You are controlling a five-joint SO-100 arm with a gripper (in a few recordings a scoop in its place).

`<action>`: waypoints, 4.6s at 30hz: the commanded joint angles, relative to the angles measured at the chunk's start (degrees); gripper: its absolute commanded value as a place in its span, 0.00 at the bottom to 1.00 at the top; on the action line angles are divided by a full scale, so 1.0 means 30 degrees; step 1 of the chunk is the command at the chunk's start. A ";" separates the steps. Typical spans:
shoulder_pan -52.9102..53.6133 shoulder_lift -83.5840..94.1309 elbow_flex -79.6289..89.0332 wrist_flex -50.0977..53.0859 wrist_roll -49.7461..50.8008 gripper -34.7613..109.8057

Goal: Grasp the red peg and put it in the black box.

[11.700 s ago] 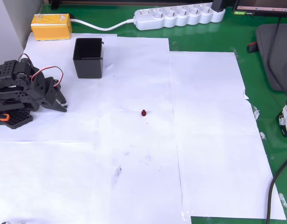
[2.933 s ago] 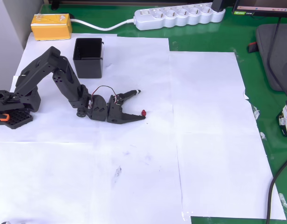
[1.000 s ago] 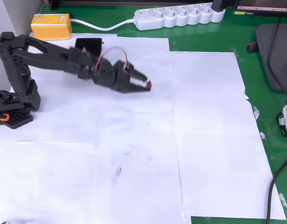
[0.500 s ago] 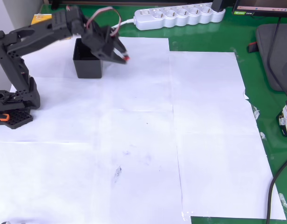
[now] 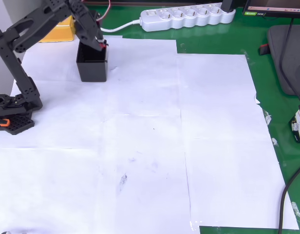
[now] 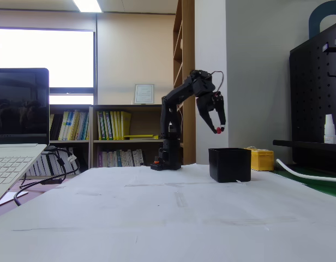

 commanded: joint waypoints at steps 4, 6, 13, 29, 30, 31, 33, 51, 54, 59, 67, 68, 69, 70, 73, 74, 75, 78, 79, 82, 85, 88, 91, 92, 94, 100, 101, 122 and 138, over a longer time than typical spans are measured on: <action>-0.1611 0.1553 0.2021 0.1055 0.0850 0.24; -0.1992 0.1758 0.2021 0.1260 0.1172 0.24; -0.2871 0.2695 0.2314 0.2109 0.1758 0.24; -0.2695 0.2637 0.2139 0.1992 0.1904 0.51; -0.2637 0.2607 0.2139 0.1992 0.1904 0.51; -0.2578 0.2549 0.2139 0.1992 0.1846 0.51; -0.2461 0.2314 0.1992 0.2021 0.1758 0.51; 0.3076 -0.5010 -0.2871 0.0410 -0.2080 0.24; 0.4951 -0.7969 -0.7500 -0.1787 -0.4160 0.24; 0.7969 -1.3096 -1.6523 -0.6299 -0.7764 0.24; 1.0840 -1.8867 -2.7891 -1.2334 -1.2070 0.24; 1.1016 -1.9717 -2.8857 -1.2568 -1.2334 0.24; 1.1104 -2.0684 -2.9766 -1.2656 -1.2627 0.24; 1.1162 -2.1855 -3.0791 -1.2715 -1.2861 0.24; 1.1309 -2.5342 -3.3838 -1.3154 -1.3418 0.24; 1.1396 -2.6250 -3.4629 -1.3154 -1.3564 0.24; 1.1514 -2.7012 -3.5303 -1.3154 -1.3740 0.24; 1.1777 -2.8711 -3.6768 -1.3154 -1.4150 0.24; 1.1865 -2.9414 -3.7295 -1.3066 -1.4268 0.24; 1.2246 -3.0791 -3.8438 -1.2363 -1.4766 0.24; 1.2275 -3.2285 -3.8438 -0.9668 -1.4854 0.24; 1.2187 -3.3867 -3.8438 -0.7441 -1.4678 0.24; 1.2305 -3.4863 -3.8438 -0.5801 -1.4678 0.24; 1.2393 -3.5215 -3.8438 -0.5186 -1.4502 0.24; 1.2656 -3.5713 -3.8438 -0.4219 -1.4121 0.24; 1.2920 -3.5713 -3.8438 -0.2549 -1.4180 0.24; 1.2949 -3.5713 -3.8438 -0.2549 -1.4062 0.24; 1.2773 -3.5713 -3.8438 -0.2344 -1.4414 0.24; 1.2773 -3.5713 -3.8438 -0.2344 -1.4414 0.24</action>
